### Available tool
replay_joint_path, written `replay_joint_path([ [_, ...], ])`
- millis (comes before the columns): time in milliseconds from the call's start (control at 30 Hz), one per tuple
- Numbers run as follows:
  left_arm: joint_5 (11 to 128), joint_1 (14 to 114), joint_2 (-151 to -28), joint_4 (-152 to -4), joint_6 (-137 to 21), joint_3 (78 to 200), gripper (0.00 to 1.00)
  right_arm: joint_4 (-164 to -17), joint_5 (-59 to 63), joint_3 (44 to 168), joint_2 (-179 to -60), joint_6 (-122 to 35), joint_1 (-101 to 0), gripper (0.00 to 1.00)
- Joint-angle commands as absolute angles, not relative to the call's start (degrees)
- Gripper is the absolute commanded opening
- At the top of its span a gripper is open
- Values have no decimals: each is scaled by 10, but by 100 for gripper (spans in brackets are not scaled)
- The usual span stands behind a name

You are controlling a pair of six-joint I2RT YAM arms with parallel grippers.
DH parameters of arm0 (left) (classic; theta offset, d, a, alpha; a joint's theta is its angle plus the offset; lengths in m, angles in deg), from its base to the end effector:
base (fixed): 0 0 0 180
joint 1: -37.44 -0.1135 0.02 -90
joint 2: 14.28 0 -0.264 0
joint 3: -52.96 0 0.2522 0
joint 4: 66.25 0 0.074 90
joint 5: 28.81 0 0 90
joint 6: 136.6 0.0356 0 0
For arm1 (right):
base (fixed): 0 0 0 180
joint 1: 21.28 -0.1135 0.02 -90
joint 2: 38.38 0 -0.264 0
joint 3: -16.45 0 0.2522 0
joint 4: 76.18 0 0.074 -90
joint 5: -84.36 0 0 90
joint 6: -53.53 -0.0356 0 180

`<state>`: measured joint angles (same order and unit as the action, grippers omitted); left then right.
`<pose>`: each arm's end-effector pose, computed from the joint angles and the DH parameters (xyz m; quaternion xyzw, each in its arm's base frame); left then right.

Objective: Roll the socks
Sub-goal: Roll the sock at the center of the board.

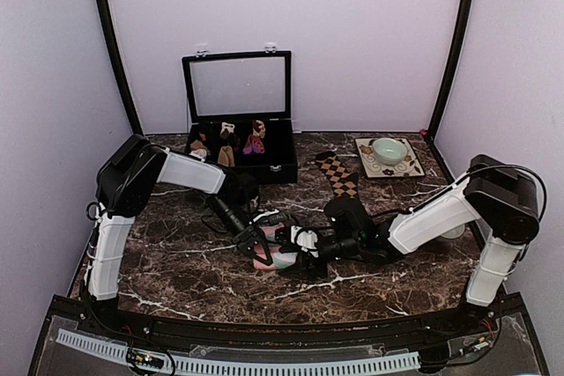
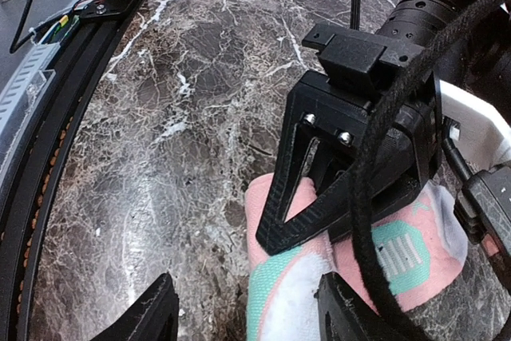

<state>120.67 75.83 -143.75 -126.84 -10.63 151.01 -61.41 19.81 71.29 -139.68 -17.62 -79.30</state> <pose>0.2943 -0.2723 0.0938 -0.5177 -0.6970 0.4956 0.0257 0.1649 0.2929 0.1338 -0.6136 0.6006 0.3405 0.3832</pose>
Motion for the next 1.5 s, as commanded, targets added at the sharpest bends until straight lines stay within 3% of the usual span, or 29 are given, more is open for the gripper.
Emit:
replay_joint_path([
  [0,1081,755,-1467,-1290,-87,1495,26,-631,178,742,-1425,-139,-795,59],
  [67,1081,755,-1464,-1294,-82,1497,30,-637,177,744,-1440,-134,-794,57],
  [233,1085,754,-1449,-1293,-74,1491,50,-638,176,727,-1471,-138,-786,46],
  [367,1085,754,-1419,-1267,-73,1472,64,-645,191,721,-1491,-153,-776,23],
  [433,1075,755,-1391,-1240,-72,1451,67,-657,203,725,-1495,-160,-771,11],
  [500,1059,753,-1356,-1204,-73,1423,68,-671,213,730,-1497,-166,-768,6],
  [700,1027,745,-1241,-1115,-68,1343,69,-732,238,753,-1500,-165,-760,1],
  [1000,994,730,-1193,-1078,-79,1314,69,-826,262,815,-1536,-192,-759,0],
  [1200,944,703,-1216,-1049,-147,1337,67,-830,248,808,-1540,-240,-761,0],
  [1467,969,704,-1276,-1058,-153,1378,61,-849,208,789,-1530,-353,-766,0],
])
